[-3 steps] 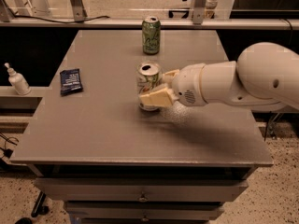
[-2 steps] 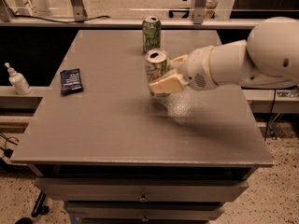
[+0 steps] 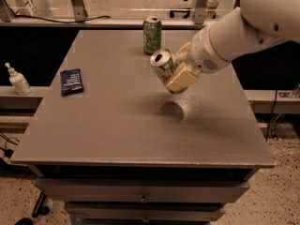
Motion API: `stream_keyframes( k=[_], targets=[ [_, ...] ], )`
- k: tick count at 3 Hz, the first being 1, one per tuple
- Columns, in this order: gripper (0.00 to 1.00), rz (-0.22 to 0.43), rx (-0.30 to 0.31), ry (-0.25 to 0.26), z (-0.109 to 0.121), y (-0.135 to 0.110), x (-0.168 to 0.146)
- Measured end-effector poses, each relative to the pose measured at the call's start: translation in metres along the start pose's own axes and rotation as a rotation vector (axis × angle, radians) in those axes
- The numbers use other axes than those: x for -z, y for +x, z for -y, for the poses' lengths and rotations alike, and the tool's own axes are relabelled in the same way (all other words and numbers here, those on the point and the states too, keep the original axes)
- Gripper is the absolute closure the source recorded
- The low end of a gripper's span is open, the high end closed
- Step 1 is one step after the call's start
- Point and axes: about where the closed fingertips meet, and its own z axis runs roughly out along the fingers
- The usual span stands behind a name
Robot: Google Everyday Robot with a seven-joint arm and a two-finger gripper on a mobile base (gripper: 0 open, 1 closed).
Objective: Knock 7up can over
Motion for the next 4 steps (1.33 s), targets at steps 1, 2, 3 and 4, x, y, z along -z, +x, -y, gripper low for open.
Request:
stream_keyframes(
  k=[1, 2, 3, 4],
  targets=[
    [1.0, -0.175, 0.192, -0.057, -0.013, 0.011, -0.007],
    [1.0, -0.323, 0.347, -0.096, -0.028, 0.019, -0.019],
    [0.82, -0.417, 0.434, -0.114, -0.038, 0.023, -0.026],
    [0.58, -0.466, 0.476, -0.124, -0.045, 0.025, -0.029]
  ],
)
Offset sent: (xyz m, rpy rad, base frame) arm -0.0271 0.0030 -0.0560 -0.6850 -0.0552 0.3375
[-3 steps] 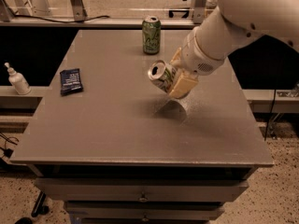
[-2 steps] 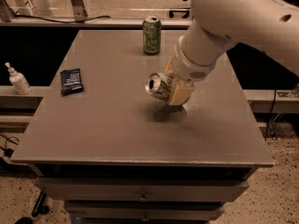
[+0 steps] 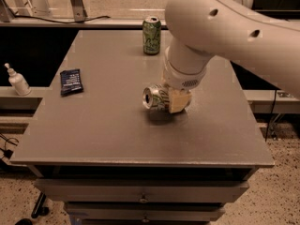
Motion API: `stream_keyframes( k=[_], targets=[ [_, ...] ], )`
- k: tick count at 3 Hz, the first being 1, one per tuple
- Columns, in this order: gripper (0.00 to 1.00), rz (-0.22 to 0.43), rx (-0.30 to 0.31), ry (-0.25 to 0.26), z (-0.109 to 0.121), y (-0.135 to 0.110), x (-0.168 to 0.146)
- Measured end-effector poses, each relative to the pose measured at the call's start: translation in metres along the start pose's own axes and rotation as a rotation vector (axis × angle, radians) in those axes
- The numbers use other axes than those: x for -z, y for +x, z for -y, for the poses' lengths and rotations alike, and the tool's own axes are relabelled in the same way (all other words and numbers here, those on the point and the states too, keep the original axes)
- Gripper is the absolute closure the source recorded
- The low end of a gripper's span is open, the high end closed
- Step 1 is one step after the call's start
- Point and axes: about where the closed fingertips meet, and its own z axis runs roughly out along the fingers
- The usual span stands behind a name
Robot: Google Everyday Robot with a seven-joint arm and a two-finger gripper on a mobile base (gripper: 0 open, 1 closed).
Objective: Knock 7up can over
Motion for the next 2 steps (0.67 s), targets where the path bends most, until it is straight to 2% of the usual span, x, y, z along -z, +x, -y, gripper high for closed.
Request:
stream_keyframes(
  k=[1, 2],
  targets=[
    [0.35, -0.025, 0.022, -0.007, -0.004, -0.0011, -0.001],
    [0.12, -0.02, 0.025, -0.011, -0.0052, -0.0014, 0.0009]
  ],
)
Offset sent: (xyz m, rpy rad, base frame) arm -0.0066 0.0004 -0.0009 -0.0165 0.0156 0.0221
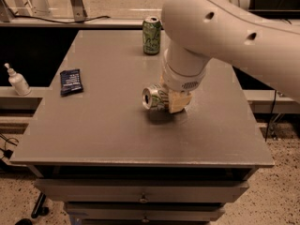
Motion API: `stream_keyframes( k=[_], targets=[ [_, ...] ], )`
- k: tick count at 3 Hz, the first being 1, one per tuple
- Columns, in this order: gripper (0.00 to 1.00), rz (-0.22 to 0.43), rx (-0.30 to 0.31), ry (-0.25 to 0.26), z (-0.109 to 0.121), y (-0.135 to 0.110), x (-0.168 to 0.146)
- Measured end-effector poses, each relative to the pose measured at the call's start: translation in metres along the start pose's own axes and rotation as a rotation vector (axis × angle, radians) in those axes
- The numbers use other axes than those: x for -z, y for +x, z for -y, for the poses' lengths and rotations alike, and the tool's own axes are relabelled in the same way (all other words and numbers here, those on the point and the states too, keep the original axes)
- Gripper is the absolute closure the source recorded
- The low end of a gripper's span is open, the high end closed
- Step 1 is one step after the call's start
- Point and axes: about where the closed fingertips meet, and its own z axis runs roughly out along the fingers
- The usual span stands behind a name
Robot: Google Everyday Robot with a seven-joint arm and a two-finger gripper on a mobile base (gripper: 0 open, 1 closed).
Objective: Knock 7up can over
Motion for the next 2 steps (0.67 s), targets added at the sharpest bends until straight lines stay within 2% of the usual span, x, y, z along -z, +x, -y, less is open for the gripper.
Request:
stream_keyframes(
  k=[1, 2],
  targets=[
    [0.0, 0.014, -0.003, 0.002, 0.0001, 0.0, 0.0041],
    [0.0, 0.017, -0.005, -0.002, -0.0014, 0.0014, 0.0042]
  ],
)
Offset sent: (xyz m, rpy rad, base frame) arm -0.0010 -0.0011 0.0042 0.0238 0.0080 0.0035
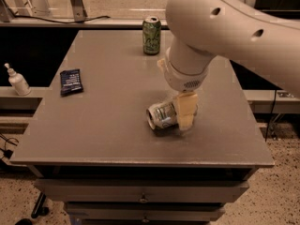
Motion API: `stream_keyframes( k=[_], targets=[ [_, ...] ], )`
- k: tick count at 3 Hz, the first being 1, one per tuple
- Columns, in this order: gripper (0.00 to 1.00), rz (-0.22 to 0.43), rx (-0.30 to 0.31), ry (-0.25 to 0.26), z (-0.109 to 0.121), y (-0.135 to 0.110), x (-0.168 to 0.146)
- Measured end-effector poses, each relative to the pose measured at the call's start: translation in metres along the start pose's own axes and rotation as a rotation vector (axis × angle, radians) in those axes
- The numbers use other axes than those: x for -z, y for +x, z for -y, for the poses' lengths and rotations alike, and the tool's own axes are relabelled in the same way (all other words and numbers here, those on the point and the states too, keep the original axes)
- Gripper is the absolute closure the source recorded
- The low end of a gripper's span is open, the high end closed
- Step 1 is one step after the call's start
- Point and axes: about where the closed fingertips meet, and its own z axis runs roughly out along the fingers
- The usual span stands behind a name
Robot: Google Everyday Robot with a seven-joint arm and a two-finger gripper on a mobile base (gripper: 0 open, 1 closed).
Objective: Knock 7up can over
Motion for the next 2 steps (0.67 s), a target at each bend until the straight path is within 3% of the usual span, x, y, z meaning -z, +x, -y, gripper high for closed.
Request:
stream_keyframes(
  k=[1, 2],
  targets=[
    [0.0, 0.057, -0.04, -0.01, -0.001, 0.013, 0.005],
    [0.0, 0.174, -0.15, 0.003, -0.002, 0.056, 0.024]
  ],
)
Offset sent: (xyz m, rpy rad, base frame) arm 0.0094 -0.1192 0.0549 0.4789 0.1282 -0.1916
